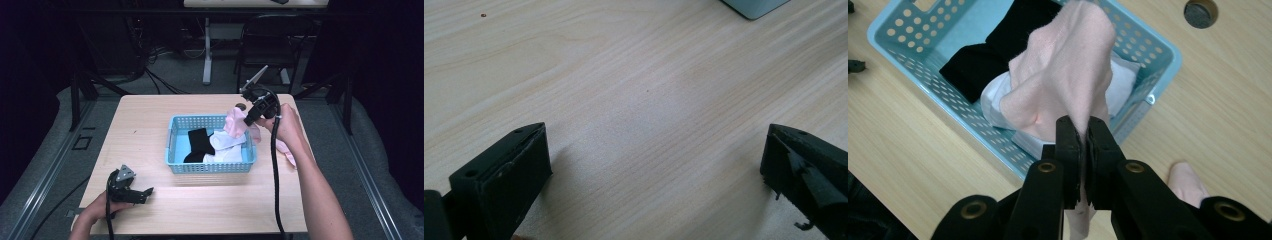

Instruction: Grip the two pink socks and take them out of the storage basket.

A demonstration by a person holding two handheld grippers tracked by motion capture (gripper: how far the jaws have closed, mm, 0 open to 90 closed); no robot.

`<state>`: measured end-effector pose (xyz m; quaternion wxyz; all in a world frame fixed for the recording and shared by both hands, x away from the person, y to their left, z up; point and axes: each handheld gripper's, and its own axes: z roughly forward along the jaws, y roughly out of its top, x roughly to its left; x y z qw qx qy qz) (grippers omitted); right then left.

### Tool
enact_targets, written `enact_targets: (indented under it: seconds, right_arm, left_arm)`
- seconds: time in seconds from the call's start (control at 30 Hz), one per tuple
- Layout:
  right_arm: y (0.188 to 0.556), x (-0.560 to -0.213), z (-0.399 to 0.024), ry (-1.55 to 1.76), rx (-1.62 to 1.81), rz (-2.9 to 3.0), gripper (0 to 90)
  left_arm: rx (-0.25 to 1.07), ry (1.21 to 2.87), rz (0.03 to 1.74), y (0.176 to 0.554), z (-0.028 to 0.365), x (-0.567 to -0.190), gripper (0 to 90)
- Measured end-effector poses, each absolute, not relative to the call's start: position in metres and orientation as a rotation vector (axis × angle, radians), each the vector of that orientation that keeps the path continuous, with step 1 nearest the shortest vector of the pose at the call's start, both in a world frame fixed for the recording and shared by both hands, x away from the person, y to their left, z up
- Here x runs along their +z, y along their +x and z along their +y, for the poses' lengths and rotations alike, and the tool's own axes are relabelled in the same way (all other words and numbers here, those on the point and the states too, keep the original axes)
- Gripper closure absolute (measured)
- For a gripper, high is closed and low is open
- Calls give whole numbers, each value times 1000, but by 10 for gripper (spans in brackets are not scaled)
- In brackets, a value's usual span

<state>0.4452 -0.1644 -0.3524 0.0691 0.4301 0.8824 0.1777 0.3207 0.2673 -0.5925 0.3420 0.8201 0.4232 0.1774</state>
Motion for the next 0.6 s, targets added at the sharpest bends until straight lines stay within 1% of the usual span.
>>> enact_targets:
  seconds: [0.27, 0.6]
  right_arm:
    - [439, -349, -194, 1353, 517, 2622, 861]
    - [430, -360, -233, 1431, 517, 2585, 861]
  left_arm:
    - [462, 2132, 1101, 321, 267, -593, 0]
    - [462, 2132, 1100, 321, 267, -592, 0]
